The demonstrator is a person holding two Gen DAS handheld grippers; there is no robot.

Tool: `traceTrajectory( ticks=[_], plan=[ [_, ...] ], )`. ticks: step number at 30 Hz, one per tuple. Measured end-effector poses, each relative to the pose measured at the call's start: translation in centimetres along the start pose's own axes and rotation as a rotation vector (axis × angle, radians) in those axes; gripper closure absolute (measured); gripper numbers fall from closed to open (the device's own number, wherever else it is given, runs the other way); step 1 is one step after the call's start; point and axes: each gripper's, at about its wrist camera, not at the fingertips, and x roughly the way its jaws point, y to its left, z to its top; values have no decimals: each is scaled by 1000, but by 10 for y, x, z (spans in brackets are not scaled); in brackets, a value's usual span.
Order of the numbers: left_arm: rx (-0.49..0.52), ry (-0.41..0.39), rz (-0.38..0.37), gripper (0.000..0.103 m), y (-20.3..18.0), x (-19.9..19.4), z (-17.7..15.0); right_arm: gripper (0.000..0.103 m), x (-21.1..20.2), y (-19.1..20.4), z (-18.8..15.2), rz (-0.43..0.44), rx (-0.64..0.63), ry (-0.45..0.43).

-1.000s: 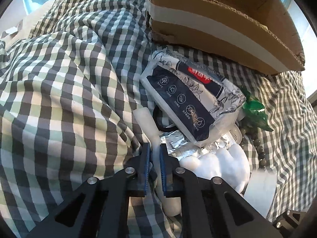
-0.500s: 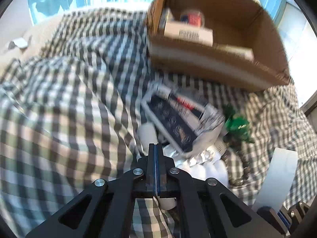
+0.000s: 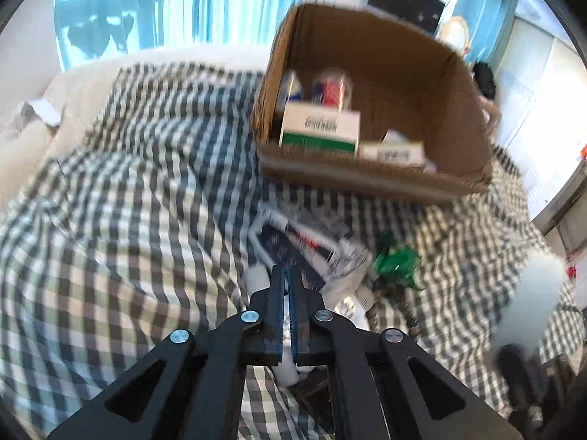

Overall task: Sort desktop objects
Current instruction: 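Lift the tube and tape roll and carry both over the cardboard box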

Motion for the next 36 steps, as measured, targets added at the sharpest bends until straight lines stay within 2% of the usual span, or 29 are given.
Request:
traceTrajectory(
  ticks=[2,3,11,15,17,19,20,21,28,36],
  plan=[
    [-23,57,2,75,4,18,-5,100,1,-5,4,-10,-1,-9],
    [-32,88,2,60,6,28,-7,100,2,-8,7,-15,2,-14],
    [-62,259,37,49,17,98,-22,100,6,-25,22,-45,13,-58],
    [-63,276,22,46,14,107,-19,100,9,-27,27,-52,12,-68],
    [-55,272,3,51,14,108,-20,100,7,-25,30,-56,9,-78],
    [-48,263,-25,76,13,105,-21,100,5,-23,32,-65,2,-88],
    [-45,256,-17,78,13,103,-22,100,3,-22,31,-70,-2,-92],
    [-46,243,-6,92,13,100,-22,100,3,-22,32,-74,-4,-93],
    [-109,173,-50,97,20,71,-22,100,-11,-22,34,-100,-17,-137],
    [-81,29,-59,97,6,14,-5,100,-28,-25,42,-129,-25,-198]
  ],
)
